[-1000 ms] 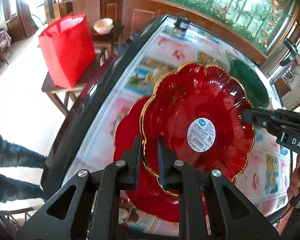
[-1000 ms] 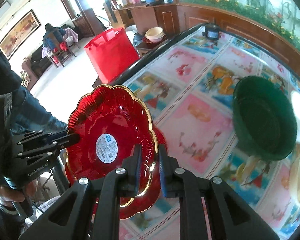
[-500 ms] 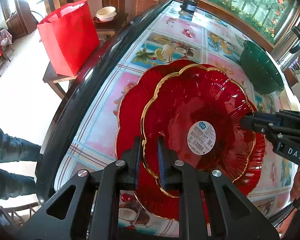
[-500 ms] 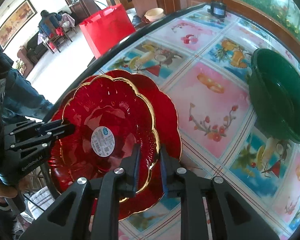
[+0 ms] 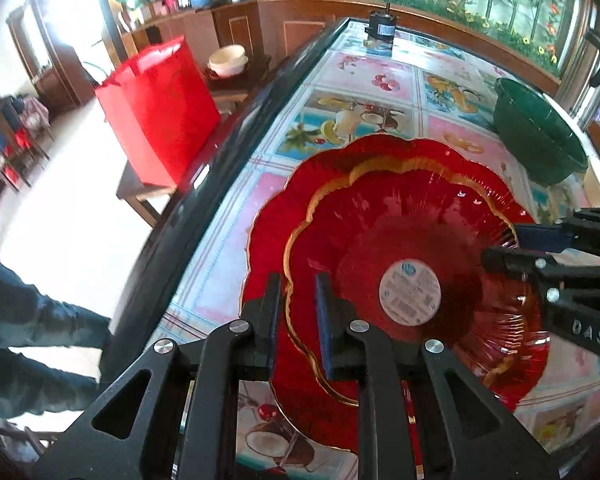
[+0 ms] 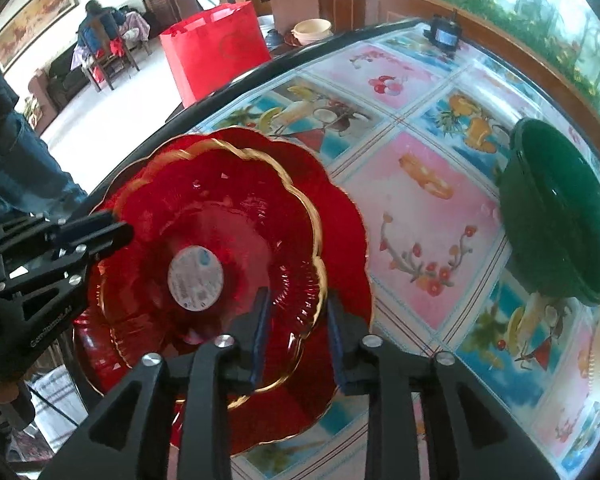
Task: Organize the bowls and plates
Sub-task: 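Open both grippers and withdraw from the stacked red plates, then move both grippers toward the dark green basin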
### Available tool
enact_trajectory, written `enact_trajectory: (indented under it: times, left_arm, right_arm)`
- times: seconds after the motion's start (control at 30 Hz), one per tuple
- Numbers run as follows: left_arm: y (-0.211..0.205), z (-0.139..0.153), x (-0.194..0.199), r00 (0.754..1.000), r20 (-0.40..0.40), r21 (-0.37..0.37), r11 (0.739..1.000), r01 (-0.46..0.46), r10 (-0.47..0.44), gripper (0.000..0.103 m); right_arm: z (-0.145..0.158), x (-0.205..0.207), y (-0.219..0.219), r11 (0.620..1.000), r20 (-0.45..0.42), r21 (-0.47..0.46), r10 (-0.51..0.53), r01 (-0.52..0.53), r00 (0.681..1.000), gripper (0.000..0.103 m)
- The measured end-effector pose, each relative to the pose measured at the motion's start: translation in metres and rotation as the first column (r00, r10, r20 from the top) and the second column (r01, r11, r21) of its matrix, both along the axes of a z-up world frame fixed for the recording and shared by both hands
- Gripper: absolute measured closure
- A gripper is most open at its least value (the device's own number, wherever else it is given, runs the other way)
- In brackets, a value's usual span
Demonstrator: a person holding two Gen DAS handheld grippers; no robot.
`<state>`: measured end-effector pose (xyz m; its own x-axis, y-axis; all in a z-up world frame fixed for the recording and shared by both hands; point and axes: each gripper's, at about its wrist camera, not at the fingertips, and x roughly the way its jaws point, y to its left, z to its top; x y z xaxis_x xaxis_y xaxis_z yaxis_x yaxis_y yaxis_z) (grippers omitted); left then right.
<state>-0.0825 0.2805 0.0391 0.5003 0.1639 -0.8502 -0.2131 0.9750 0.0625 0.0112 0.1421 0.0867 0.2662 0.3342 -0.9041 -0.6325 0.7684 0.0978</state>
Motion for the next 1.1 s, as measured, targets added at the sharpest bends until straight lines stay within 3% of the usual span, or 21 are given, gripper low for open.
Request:
enact_trajectory:
  times: [0.33,0.43,0.5,0.57,0.63,1.1]
  left_arm:
    - [-0.013,0.002,-0.004,0.996,0.088,0.070,0.998,0.005,-0.011,0.083]
    - [-0.015,0.009,-0.008,0.990,0.144,0.078,0.997,-0.013,0.001,0.083]
    - [-0.019,0.015,-0.009,0.984,0.179,0.083,0.996,-0.019,0.004,0.077]
    - [-0.024,0.023,-0.012,0.976,0.217,0.075,0.997,-0.020,0.003,0.049]
    - [-0.030,0.030,-0.015,0.965,0.263,0.072,0.997,-0.017,-0.003,0.042]
    - [-0.099,0.053,0.001,0.941,0.321,0.038,0.994,0.104,-0.111,0.042]
  right_arm:
    - [0.007,-0.008,-0.004,1.000,0.039,0.001,-0.003,0.003,0.999,0.058]
    - [0.015,-0.013,-0.012,0.999,0.053,0.050,-0.020,0.018,0.998,0.055]
    - [0.021,-0.017,-0.018,0.996,0.065,0.091,-0.030,0.024,0.997,0.051]
    - [0.026,-0.022,-0.024,0.991,0.076,0.129,-0.045,0.035,0.996,0.047]
    - [0.031,-0.026,-0.034,0.984,0.086,0.171,-0.068,0.053,0.994,0.042]
    - [0.039,-0.031,-0.120,0.939,0.089,0.262,-0.253,0.222,0.963,0.031]
